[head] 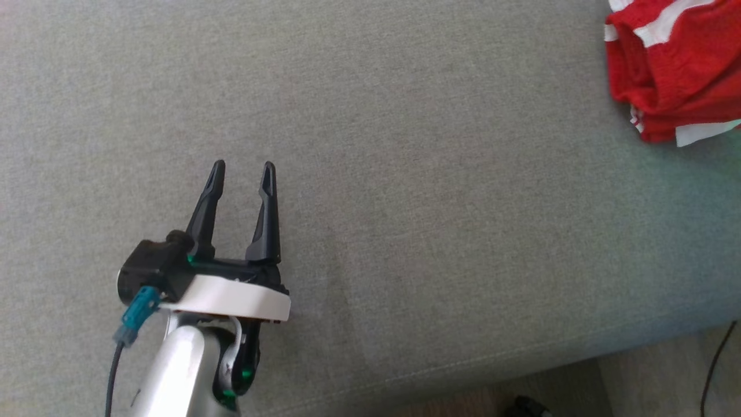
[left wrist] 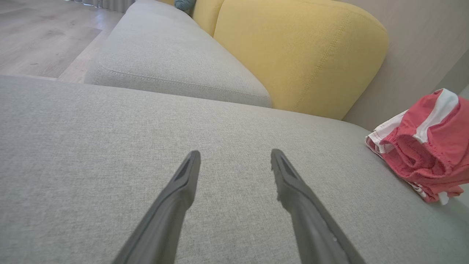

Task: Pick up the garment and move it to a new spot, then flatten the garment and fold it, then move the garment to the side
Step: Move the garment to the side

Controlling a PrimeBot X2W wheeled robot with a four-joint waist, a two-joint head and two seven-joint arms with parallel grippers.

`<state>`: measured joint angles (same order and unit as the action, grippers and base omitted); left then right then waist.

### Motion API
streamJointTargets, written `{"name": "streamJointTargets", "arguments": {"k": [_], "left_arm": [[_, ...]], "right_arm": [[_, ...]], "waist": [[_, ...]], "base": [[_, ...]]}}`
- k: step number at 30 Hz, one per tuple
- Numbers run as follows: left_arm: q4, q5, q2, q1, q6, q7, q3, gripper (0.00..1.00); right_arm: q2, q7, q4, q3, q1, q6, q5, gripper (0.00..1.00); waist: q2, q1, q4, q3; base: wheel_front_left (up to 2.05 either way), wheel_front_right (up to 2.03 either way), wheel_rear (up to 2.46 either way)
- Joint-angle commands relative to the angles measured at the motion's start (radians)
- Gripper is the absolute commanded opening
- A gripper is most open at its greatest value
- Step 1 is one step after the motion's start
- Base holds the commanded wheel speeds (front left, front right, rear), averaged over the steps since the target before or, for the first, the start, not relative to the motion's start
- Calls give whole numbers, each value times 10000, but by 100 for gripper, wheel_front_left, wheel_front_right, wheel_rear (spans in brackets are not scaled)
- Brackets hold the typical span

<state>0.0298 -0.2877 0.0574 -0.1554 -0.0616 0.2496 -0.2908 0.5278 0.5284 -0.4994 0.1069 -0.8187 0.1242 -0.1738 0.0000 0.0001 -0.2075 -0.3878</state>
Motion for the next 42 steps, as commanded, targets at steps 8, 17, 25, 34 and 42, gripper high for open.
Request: {"name": "streamJointTargets", "arguments": {"k": [8, 17, 25, 34, 42], "left_arm": [[-334, -7, -50, -129, 27, 122, 207, 100], [-215, -3, -59, -70, 41, 122, 243, 100], [-94, -3, -64, -75, 58, 122, 264, 100], [35, -125, -67, -79, 64, 122, 622, 100], [449, -188, -69, 190, -265, 122, 995, 100]], "right_arm": [[121, -29, 381, -539, 245, 65, 619, 95], [-326, -380, 267, -964, 369, 65, 1295, 100], [-715, -669, 111, -1059, 471, 65, 1329, 100], [-1412, -1854, 462, -952, 677, 65, 1001, 100], [-2466, -3373, 807, -1105, 1581, 65, 637, 100]], "waist": [[0, -1, 59, -20], [0, -1, 22, 73], [0, -1, 15, 192], [0, -1, 228, 1048], [0, -1, 745, 2275]], "base": [[0, 0, 0], [0, 0, 0], [0, 0, 0], [0, 0, 0], [0, 0, 0]]}}
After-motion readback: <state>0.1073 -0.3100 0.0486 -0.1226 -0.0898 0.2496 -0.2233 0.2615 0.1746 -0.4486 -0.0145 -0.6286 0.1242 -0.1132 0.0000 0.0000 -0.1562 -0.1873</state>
